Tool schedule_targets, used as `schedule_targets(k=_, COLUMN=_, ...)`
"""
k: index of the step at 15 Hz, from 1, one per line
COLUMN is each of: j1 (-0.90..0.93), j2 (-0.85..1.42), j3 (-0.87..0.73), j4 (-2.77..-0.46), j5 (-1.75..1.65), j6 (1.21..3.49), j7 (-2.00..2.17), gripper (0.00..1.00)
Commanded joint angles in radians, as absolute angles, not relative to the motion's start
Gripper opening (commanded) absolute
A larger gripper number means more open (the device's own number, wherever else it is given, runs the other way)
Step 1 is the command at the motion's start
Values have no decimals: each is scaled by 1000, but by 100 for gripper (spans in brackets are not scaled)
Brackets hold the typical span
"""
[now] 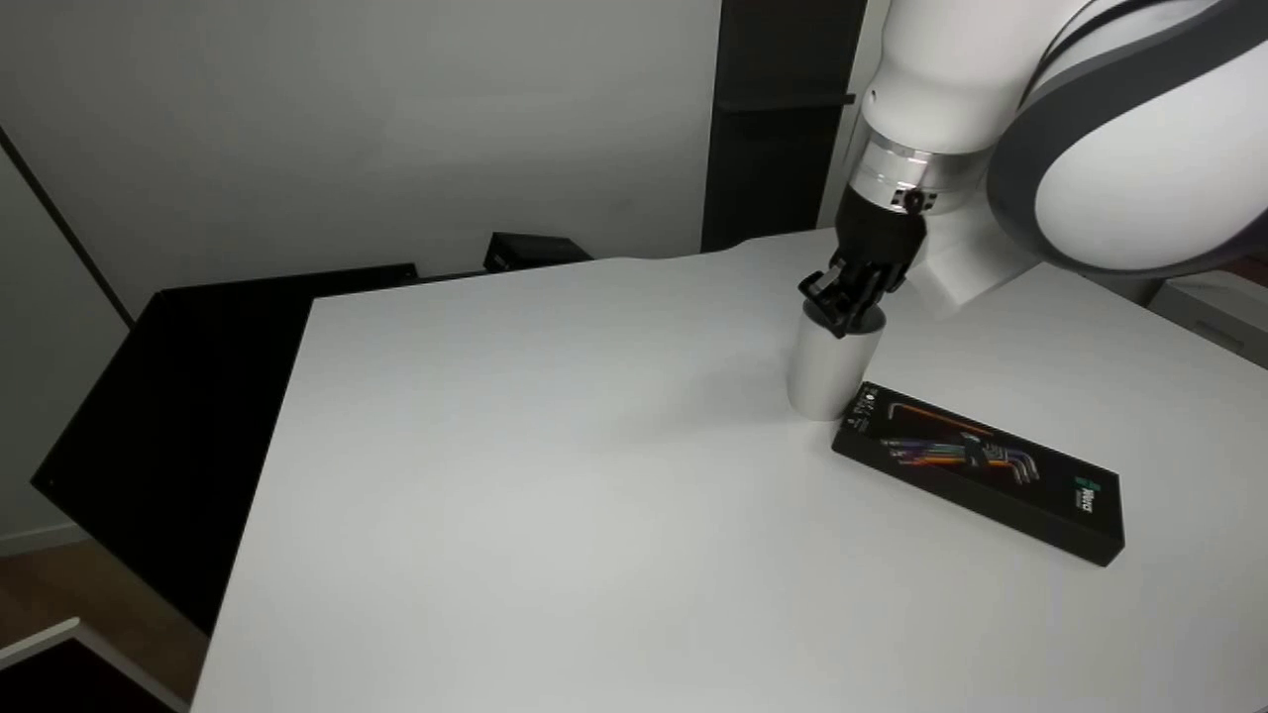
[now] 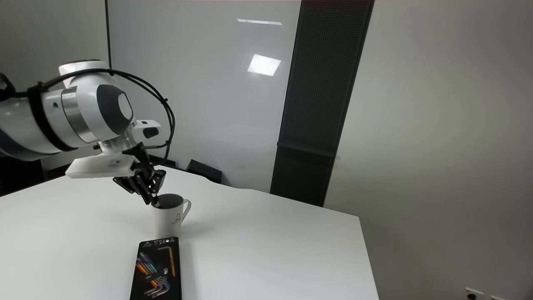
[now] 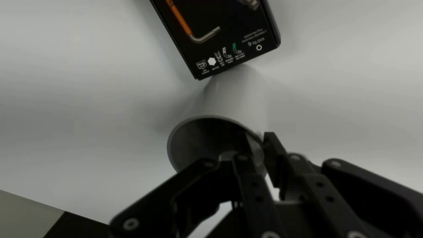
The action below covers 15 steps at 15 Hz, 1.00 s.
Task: Put the marker on the table, put it back in the mug then put it back on the table
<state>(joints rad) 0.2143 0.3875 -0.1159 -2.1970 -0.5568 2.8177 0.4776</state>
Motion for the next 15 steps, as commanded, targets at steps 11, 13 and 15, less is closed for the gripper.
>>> schedule_targets(k=11, j1=248, j2=306, j3=-165, j4=-2100, j5=-500, j6=2648, j7=478, gripper=7)
schedule_targets(k=13, j1=245, j2=283, j3=-164, j4=-2082, j5=-514, j6=2611, j7=489, gripper=7)
schedule_targets(k=15, j1=233, j2=257, j3=-157, j4=-2070, j5=-516, j6=2577, j7=489, gripper=7)
